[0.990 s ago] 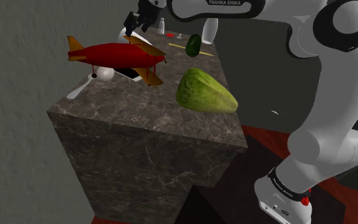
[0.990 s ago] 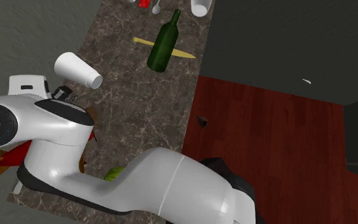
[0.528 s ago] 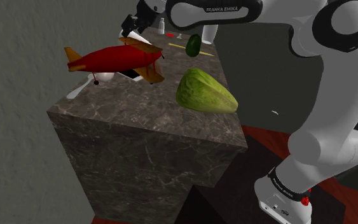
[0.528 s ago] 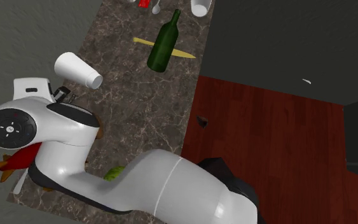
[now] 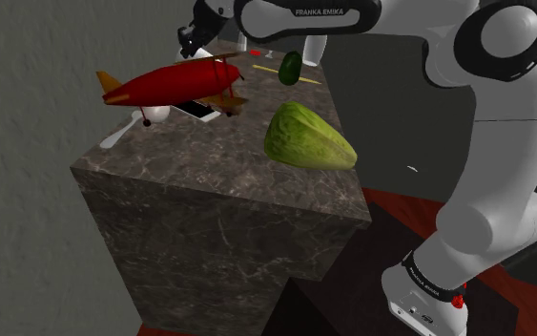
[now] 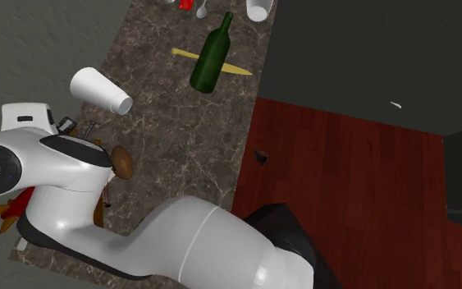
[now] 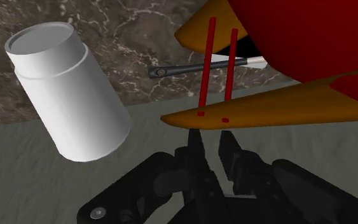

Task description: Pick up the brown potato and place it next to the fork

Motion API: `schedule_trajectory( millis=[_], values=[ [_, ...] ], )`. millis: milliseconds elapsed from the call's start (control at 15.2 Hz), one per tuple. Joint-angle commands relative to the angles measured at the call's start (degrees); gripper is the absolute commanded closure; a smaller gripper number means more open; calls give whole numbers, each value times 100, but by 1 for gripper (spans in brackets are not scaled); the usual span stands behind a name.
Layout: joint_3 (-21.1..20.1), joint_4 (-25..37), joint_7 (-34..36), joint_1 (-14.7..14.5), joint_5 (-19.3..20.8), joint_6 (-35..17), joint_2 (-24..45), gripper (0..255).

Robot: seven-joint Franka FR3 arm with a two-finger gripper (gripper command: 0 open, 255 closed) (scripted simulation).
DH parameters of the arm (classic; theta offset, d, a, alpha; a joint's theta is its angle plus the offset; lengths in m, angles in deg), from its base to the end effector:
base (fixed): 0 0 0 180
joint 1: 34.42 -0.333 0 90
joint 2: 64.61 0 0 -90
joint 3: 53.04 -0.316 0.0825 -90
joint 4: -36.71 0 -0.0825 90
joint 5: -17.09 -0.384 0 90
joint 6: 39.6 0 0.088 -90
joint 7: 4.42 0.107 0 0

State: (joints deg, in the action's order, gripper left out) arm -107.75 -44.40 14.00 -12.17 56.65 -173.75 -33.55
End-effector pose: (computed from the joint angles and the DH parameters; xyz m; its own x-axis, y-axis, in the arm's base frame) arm 0.6772 0.2345 0.5534 0.7413 0.3037 0.5986 0.3384 -0.9393 0.0575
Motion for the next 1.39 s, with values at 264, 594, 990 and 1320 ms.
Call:
schedule_trajectory(
  millis=[264,594,990,1320],
  values=[
    [191,525,26,-428,147,1428,296,255],
    [48,-56,168,-62,-32,513,-78,0],
    [-213,-1435,130,832,-946,560,-1048,0],
    [-431,-1441,-67,1204,-1502,-595,-1022,0]
  ],
)
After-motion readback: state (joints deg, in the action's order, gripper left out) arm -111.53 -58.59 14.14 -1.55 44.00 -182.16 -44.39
